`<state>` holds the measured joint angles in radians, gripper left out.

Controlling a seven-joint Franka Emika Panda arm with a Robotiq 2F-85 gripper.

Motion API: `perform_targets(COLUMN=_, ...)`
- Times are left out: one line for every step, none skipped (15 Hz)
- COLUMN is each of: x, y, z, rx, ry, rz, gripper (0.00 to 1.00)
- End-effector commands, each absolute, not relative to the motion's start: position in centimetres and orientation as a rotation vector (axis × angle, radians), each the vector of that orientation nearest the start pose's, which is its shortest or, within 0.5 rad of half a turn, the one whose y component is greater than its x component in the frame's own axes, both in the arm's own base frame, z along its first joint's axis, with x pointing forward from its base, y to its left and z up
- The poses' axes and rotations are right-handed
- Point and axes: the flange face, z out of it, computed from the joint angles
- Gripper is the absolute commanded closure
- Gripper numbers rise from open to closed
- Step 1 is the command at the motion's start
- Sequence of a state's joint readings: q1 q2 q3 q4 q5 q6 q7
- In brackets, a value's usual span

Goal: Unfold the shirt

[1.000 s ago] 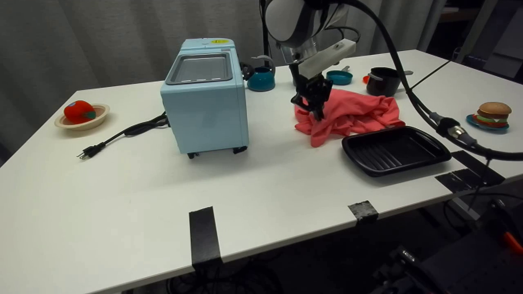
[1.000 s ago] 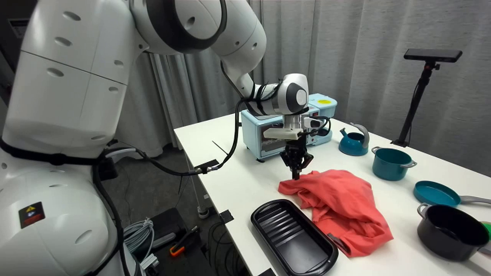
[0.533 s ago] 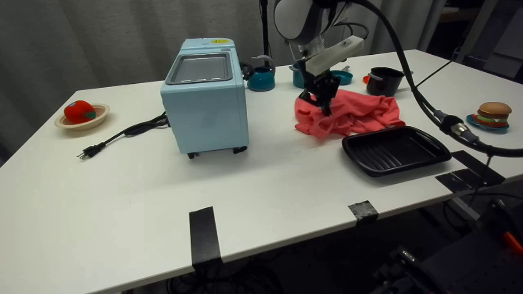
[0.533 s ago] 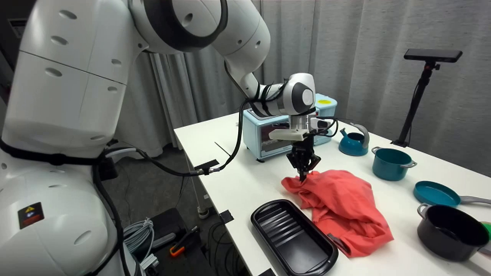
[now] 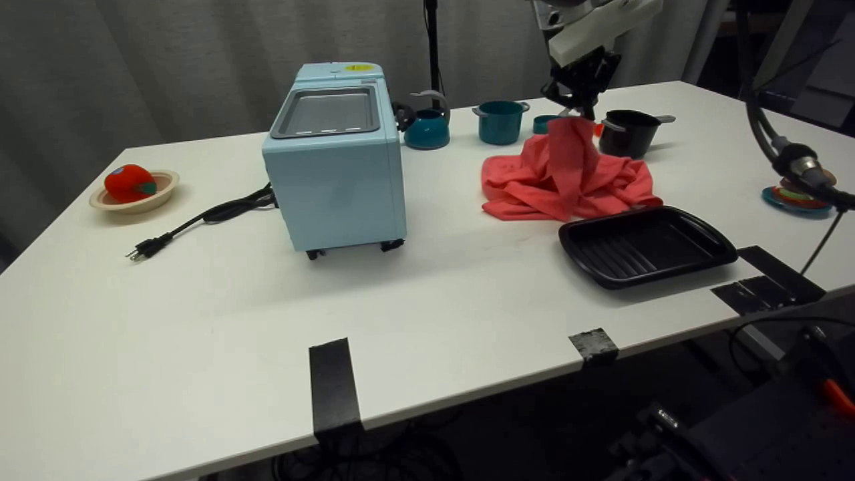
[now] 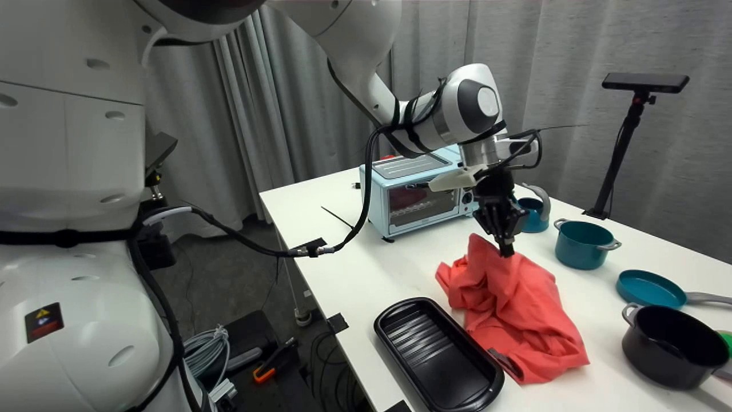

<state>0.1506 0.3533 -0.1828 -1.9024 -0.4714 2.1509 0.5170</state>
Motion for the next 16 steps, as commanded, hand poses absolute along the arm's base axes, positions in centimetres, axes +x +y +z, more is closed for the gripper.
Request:
perform_targets(x=59.7, y=-7.5, z=33.2, rx=-3.572, ry=0.783, rz=-0.138, gripper=1.0)
perform_targets(x=59.4, y=-8.9, z=33.5, rx=-3.572, ry=0.894, rz=-0.155, gripper=1.0)
perform_targets(x=59.1, y=-10.1, z=33.7, rx=-3.568, ry=0.993, rz=-0.18, gripper=1.0)
perform_targets(x=58.8, y=-11.5, z=34.0, rx=-3.566, ry=1.093, rz=-0.204, gripper=1.0)
perform_targets(x=58.5, y=-12.6, z=34.1, rx=-3.56, ry=1.191, rz=-0.232, gripper=1.0)
perform_targets(x=58.3, y=-13.8, z=34.2, rx=-3.55, ry=1.292, rz=-0.26, gripper=1.0)
perform_targets(x=58.1, y=-14.6, z=34.2, rx=-3.543, ry=1.37, rz=-0.278, gripper=1.0)
perform_targets(x=58.1, y=-15.2, z=34.0, rx=-3.534, ry=1.421, rz=-0.271, gripper=1.0)
perform_targets(x=57.9, y=-15.6, z=33.8, rx=-3.527, ry=1.465, rz=-0.257, gripper=0.74)
perform_targets(x=57.9, y=-15.8, z=33.6, rx=-3.513, ry=1.497, rz=-0.248, gripper=0.73)
perform_targets(x=57.8, y=-15.9, z=33.5, rx=-3.505, ry=1.518, rz=-0.229, gripper=0.66)
perform_targets(x=57.8, y=-15.8, z=33.4, rx=-3.498, ry=1.525, rz=-0.221, gripper=0.59)
perform_targets(x=57.7, y=-15.6, z=33.5, rx=-3.496, ry=1.525, rz=-0.219, gripper=0.5)
perform_targets(x=57.6, y=-15.2, z=33.7, rx=-3.495, ry=1.513, rz=-0.229, gripper=0.43)
perform_targets(x=57.6, y=-14.7, z=34.0, rx=-3.498, ry=1.48, rz=-0.242, gripper=0.34)
perform_targets(x=57.6, y=-13.9, z=34.4, rx=-3.501, ry=1.41, rz=-0.263, gripper=0.27)
